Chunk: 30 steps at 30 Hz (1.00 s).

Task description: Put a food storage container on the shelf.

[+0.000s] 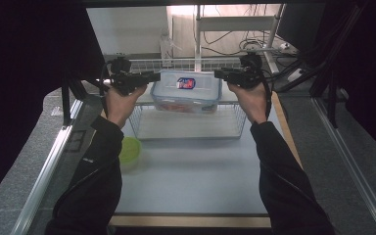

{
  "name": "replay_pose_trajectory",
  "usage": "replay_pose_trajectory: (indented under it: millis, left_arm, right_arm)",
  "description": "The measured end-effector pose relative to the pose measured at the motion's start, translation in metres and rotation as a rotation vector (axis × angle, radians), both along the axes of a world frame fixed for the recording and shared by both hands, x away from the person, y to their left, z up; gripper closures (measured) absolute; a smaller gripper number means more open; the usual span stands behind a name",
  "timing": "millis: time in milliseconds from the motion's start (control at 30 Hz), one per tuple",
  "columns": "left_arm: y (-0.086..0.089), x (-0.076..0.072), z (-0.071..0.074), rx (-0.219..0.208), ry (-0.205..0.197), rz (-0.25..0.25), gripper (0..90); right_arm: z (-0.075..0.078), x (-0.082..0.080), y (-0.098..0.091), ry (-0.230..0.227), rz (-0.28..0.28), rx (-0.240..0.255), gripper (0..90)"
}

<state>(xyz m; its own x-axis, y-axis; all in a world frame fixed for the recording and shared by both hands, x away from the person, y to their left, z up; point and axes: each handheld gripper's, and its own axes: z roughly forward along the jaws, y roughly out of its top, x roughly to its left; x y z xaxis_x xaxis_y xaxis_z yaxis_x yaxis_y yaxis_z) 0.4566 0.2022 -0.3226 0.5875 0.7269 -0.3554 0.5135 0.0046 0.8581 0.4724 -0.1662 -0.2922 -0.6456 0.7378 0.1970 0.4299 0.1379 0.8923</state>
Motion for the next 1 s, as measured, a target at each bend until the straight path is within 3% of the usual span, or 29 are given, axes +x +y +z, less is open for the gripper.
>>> replay_pose_trajectory:
  millis: [300, 467, 533, 633, 767, 900, 1000]
  left_arm:
    - [-0.004, -0.001, 0.002, 0.016, 0.002, 0.006, 58.5]
    - [-0.006, -0.002, 0.004, 0.030, 0.001, 0.013, 58.4]
    - [-0.006, -0.002, 0.004, 0.030, 0.000, 0.015, 58.4]
    - [-0.006, -0.004, 0.004, 0.032, -0.003, 0.014, 58.0]
    - [0.003, -0.014, 0.001, 0.013, -0.012, 0.004, 57.4]
    - [0.018, -0.038, -0.005, -0.044, -0.038, -0.042, 63.3]
    - [0.022, -0.061, -0.007, -0.002, -0.077, -0.059, 70.0]
  right_arm:
    - [0.002, -0.046, -0.015, -0.036, 0.062, -0.047, 73.6]
    - [-0.008, -0.081, -0.019, -0.074, 0.100, -0.059, 82.2]
    - [-0.016, -0.089, -0.015, -0.055, 0.138, -0.062, 84.5]
    - [-0.027, -0.092, -0.007, -0.029, 0.188, -0.077, 86.7]
    - [-0.036, -0.090, 0.001, -0.011, 0.209, -0.080, 87.4]
    - [-0.041, -0.085, 0.003, -0.002, 0.217, -0.076, 88.9]
    - [-0.043, -0.083, 0.004, -0.001, 0.218, -0.072, 89.1]
